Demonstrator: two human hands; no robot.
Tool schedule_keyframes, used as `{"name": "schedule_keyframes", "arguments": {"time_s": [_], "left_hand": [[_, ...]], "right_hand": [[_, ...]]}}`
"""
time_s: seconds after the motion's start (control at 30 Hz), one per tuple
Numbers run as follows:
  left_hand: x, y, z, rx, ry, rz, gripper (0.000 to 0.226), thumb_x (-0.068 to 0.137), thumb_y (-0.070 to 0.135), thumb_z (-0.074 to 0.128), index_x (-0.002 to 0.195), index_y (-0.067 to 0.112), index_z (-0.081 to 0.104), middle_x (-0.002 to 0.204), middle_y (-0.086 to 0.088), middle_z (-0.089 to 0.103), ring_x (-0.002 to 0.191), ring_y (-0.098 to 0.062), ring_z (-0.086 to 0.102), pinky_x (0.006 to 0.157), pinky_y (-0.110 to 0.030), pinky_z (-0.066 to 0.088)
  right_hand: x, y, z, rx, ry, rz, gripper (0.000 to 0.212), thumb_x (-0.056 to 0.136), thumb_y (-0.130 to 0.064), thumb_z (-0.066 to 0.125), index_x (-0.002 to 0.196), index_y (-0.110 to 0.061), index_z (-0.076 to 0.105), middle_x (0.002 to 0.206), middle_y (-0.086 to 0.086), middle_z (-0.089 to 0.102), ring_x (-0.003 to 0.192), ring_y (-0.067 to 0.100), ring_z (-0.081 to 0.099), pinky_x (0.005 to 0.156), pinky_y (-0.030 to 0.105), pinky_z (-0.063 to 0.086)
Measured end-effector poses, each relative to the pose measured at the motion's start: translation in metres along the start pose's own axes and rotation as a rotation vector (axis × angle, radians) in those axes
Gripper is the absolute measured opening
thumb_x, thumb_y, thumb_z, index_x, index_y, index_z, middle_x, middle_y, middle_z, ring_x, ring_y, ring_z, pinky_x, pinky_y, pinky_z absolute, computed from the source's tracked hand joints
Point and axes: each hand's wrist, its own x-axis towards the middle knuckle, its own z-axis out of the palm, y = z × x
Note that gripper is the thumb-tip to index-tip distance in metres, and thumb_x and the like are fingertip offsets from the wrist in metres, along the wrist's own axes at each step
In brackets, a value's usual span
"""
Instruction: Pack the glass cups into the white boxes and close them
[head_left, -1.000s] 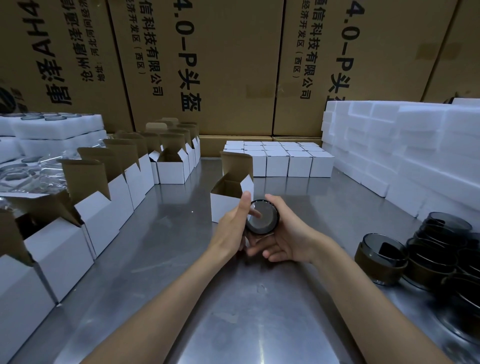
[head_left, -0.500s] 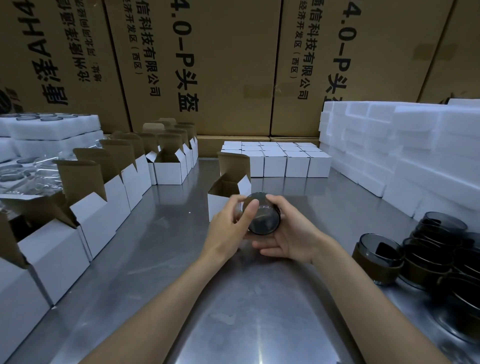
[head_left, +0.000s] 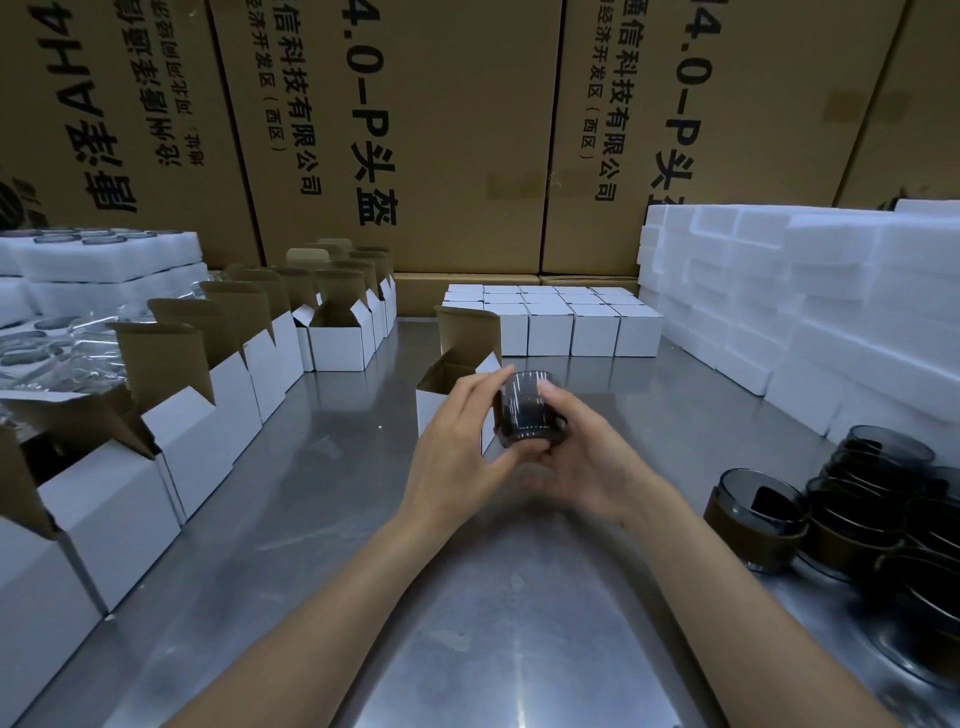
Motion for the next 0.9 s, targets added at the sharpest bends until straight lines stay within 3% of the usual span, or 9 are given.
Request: {"name": "schedule_keyframes", "arguments": {"time_s": [0.1, 0.2, 0.3, 0.4, 0.57, 0.7, 0.8, 0.9], "left_hand": [[0.001, -0.002, -0.001, -0.092, 0.057, -0.079, 0.066, 0.075, 0.032, 0.080, 0.132, 0.015, 0.052, 0.123, 0.006, 0.054, 0.107, -0.007, 0.054, 0.088, -0.017, 0.044], [0.002, -0.003, -0.001, -0.152, 0.084, -0.125, 0.067, 0.074, 0.030, 0.081, 0.132, 0.016, 0.052, 0.124, 0.006, 0.055, 0.110, -0.010, 0.056, 0.089, -0.011, 0.041], [0.002, -0.003, 0.000, -0.160, 0.049, -0.121, 0.069, 0.076, 0.030, 0.080, 0.136, 0.017, 0.048, 0.129, 0.008, 0.053, 0.116, -0.006, 0.052, 0.092, -0.005, 0.036], [0.001, -0.005, 0.001, -0.131, 0.028, -0.076, 0.080, 0.077, 0.026, 0.079, 0.144, 0.018, 0.037, 0.142, 0.010, 0.040, 0.133, -0.005, 0.037, 0.105, -0.005, 0.026], [0.000, -0.003, 0.001, -0.027, 0.000, 0.001, 0.088, 0.075, 0.037, 0.079, 0.147, 0.015, 0.033, 0.147, 0.004, 0.038, 0.138, -0.008, 0.033, 0.112, -0.020, 0.028], [0.000, 0.000, 0.002, -0.069, -0.054, -0.043, 0.075, 0.080, 0.028, 0.077, 0.144, 0.021, 0.039, 0.139, 0.004, 0.050, 0.123, -0.011, 0.051, 0.100, -0.030, 0.046], [-0.001, -0.001, 0.000, -0.161, -0.032, -0.122, 0.065, 0.078, 0.023, 0.079, 0.134, 0.025, 0.047, 0.128, 0.011, 0.056, 0.104, -0.006, 0.061, 0.087, -0.023, 0.049], [0.000, -0.002, 0.002, -0.218, -0.006, -0.182, 0.063, 0.077, 0.019, 0.079, 0.131, 0.026, 0.048, 0.124, 0.016, 0.058, 0.104, -0.002, 0.060, 0.085, -0.013, 0.046]], "right_hand": [[-0.001, -0.005, -0.006, 0.093, -0.118, 0.096, 0.065, 0.077, -0.068, 0.052, 0.113, -0.016, 0.070, 0.113, 0.006, 0.067, 0.096, 0.017, 0.066, 0.082, 0.038, 0.052], [-0.003, -0.008, -0.008, 0.149, -0.175, 0.160, 0.061, 0.079, -0.060, 0.052, 0.113, -0.012, 0.070, 0.123, 0.012, 0.064, 0.106, 0.024, 0.063, 0.086, 0.038, 0.050], [-0.002, -0.004, -0.002, 0.140, -0.132, 0.098, 0.056, 0.079, -0.046, 0.061, 0.122, -0.010, 0.063, 0.116, 0.012, 0.067, 0.100, 0.022, 0.064, 0.090, 0.035, 0.049], [0.004, 0.002, 0.005, 0.109, 0.058, -0.081, 0.063, 0.071, -0.032, 0.072, 0.126, -0.005, 0.056, 0.095, 0.010, 0.067, 0.077, 0.016, 0.065, 0.069, 0.027, 0.055], [0.009, 0.007, 0.010, 0.060, 0.278, -0.195, 0.068, 0.063, -0.014, 0.085, 0.119, -0.011, 0.045, 0.097, 0.007, 0.061, 0.064, 0.010, 0.064, 0.047, 0.021, 0.045], [0.008, 0.008, 0.010, 0.022, 0.199, -0.163, 0.074, 0.061, -0.028, 0.083, 0.125, -0.015, 0.049, 0.112, 0.010, 0.064, 0.080, 0.011, 0.066, 0.060, 0.025, 0.051], [0.003, 0.001, 0.007, 0.216, 0.006, -0.056, 0.066, 0.076, -0.052, 0.067, 0.122, -0.005, 0.061, 0.098, 0.012, 0.064, 0.071, 0.014, 0.060, 0.060, 0.026, 0.052], [0.000, -0.003, 0.000, 0.339, -0.040, 0.090, 0.076, 0.080, -0.063, 0.052, 0.125, -0.002, 0.058, 0.105, 0.017, 0.060, 0.086, 0.023, 0.056, 0.082, 0.037, 0.053]]}}
